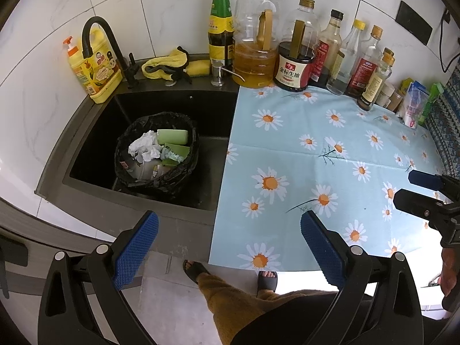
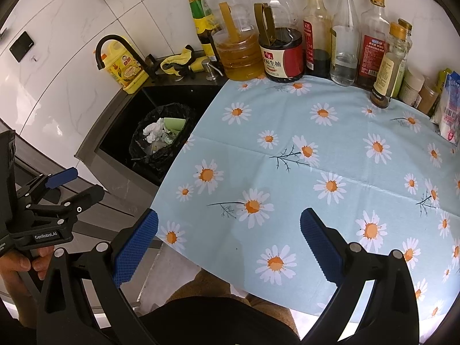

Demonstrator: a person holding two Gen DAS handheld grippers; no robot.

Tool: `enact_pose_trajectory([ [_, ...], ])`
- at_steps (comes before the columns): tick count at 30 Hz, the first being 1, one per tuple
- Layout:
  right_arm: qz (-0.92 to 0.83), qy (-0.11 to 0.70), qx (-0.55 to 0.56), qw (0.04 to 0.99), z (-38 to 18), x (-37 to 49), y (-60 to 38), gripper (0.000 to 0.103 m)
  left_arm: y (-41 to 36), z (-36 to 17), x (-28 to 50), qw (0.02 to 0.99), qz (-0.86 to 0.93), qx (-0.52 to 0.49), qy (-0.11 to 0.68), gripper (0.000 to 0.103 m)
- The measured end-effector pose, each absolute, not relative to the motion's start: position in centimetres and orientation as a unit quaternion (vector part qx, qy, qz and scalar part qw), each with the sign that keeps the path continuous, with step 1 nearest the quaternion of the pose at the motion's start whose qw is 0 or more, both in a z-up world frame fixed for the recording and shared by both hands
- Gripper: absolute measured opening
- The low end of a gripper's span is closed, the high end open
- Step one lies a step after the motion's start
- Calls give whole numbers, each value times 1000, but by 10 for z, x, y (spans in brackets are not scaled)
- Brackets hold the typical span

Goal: Collect trash

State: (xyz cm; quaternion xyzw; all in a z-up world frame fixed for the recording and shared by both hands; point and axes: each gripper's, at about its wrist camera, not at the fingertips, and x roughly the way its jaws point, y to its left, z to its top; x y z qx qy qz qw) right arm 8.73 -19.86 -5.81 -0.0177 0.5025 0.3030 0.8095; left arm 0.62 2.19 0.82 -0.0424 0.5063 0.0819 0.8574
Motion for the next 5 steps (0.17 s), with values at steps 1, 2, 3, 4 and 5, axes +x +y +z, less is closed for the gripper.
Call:
enact_pose_trajectory([
  [1,303,502,-18,810,-58,87,-199,98,21,8,6,857,82,-42,507,96],
  [2,304,502,-16,809,-58,87,-199,98,22,8,6,857,82,-43,508,96],
  [3,305,502,-16,809,-58,87,-199,98,21,8,6,856,82,-44,508,96],
  [4,305,502,-17,809,-58,87,-199,98,22,8,5,856,81,-44,508,96],
  [5,305,501,-17,810,-58,87,-199,98,22,8,5,856,82,-43,508,96],
])
